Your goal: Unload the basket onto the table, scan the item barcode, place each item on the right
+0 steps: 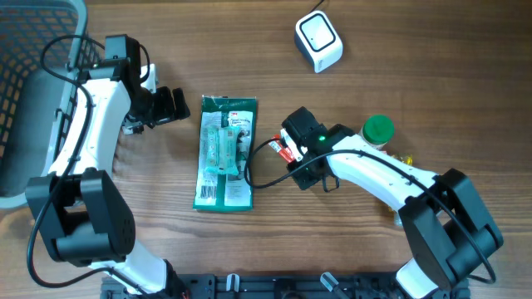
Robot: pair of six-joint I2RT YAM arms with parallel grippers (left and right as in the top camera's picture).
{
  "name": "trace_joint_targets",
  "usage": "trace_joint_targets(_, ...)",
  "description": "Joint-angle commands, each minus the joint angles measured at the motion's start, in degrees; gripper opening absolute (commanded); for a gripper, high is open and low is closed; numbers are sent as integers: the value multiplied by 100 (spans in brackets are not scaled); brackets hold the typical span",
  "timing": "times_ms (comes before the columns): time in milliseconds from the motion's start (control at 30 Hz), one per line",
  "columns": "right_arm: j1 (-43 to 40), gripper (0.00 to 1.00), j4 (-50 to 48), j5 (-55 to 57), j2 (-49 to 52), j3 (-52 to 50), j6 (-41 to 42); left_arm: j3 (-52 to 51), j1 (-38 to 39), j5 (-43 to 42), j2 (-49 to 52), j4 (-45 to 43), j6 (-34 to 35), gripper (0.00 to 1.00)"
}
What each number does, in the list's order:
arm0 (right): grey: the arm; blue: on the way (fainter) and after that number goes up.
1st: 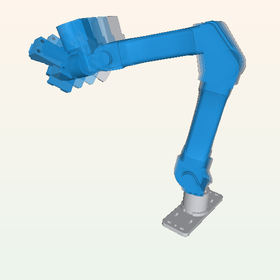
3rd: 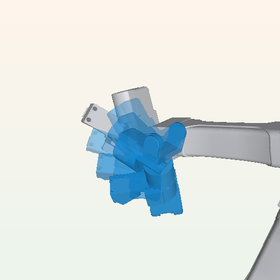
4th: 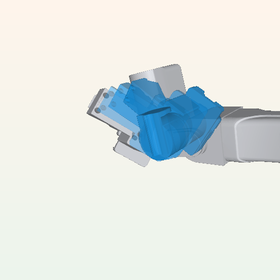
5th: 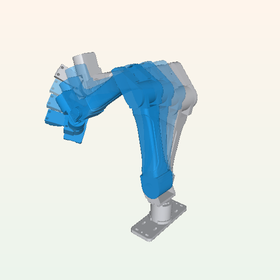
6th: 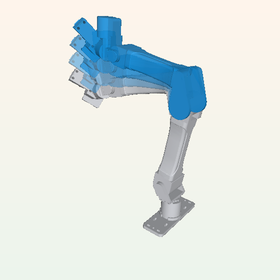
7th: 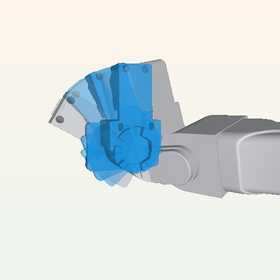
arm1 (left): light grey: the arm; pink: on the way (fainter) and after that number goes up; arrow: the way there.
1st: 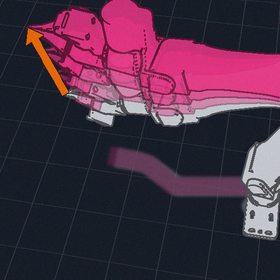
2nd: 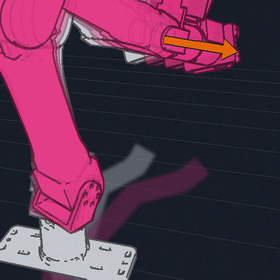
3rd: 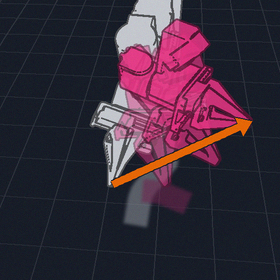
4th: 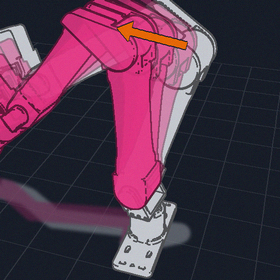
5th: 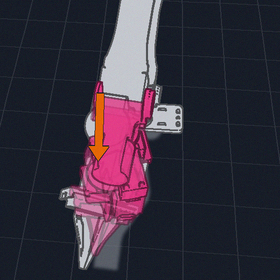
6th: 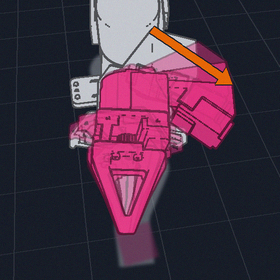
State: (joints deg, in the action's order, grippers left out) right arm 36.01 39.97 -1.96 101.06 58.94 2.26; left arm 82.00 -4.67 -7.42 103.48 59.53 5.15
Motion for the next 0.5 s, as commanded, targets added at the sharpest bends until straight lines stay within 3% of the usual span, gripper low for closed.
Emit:
trace_joint_targets(0,-9,41,-28,-98,50,42,-59,-20,-11,-48,-63,-15,-17,100)
trace_joint_targets(267,-9,47,-33,-72,-24,225,85,-20,-11,-48,-63,-17,-17,100)
trace_joint_targets(300,-9,58,-35,-72,-24,223,76,-20,-11,-48,-63,-17,-17,100)
trace_joint_targets(367,-9,90,-59,-74,-24,223,74,-20,-11,-48,-63,-17,-17,100)
trace_joint_targets(400,-9,100,-94,-79,-22,223,83,-20,-11,-48,-63,-17,-17,100)
trace_joint_targets(467,-9,100,-184,-280,-22,223,90,-20,-11,-46,-63,-17,-17,100)
